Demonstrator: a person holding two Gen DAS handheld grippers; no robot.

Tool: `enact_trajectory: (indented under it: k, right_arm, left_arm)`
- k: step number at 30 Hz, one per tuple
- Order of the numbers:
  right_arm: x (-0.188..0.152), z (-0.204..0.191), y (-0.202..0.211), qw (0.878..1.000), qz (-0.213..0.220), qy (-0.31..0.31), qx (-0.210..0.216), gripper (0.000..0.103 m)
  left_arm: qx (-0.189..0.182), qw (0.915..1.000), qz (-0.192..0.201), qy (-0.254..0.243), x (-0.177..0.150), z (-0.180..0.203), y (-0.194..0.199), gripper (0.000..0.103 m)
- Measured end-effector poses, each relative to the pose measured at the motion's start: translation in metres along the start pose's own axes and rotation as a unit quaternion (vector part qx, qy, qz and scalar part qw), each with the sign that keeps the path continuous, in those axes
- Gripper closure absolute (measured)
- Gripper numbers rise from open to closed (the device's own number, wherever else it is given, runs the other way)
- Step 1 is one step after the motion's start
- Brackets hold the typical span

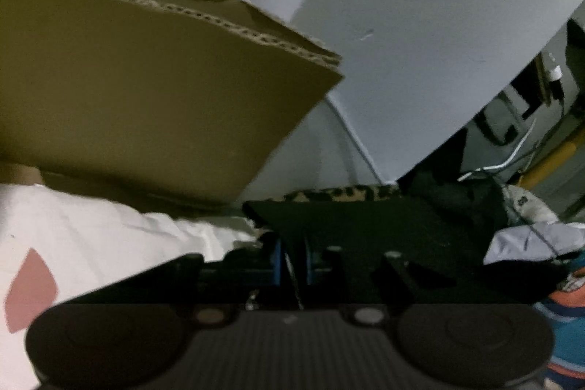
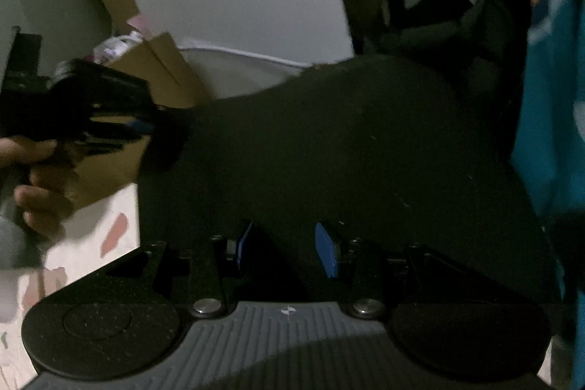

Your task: Fold clothes

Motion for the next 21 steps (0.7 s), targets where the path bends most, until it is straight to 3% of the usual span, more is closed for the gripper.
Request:
enact_trajectory:
  k: [3, 5, 11, 21]
  right_arm:
    - [-0.006, 0.008, 0.004, 1.000, -0.001, -0.011, -0.005, 0.058]
    - [-0.011, 0.014, 0.008, 1.000, -0.005, -0.014, -0.014, 0.058]
    - [-0.024, 0.026, 0.029, 0.999, 0.002, -0.024, -0.036, 0.058]
    - [-0.012, 0.042, 0.057, 0.996, 0.058, -0.026, -0.070, 0.058]
  left_arm:
    - [0.047, 0.9985, 0.023, -0.018, 0.002, -0.005, 0.007, 0.084]
    - [0.056, 0.9980, 0.024, -0.021, 0.005, -0.011, 0.010, 0.084]
    - [0.028, 0.9976, 0.021, -0.060, -0.004, -0.002, 0.034, 0.084]
    - [-0.034, 0.9936, 0.024, -0.104, -0.038, 0.036, 0.069, 0.084]
Point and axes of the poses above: each gripper's, at about its wrist camera, not at the fingertips, and y roughly against the way its jaws point, z to its right, x to its top, the point moved 4 cm from there along -y, roughly the way its jaws point, and after that the axes turned 13 degrees about x, right-handed, at the moved point
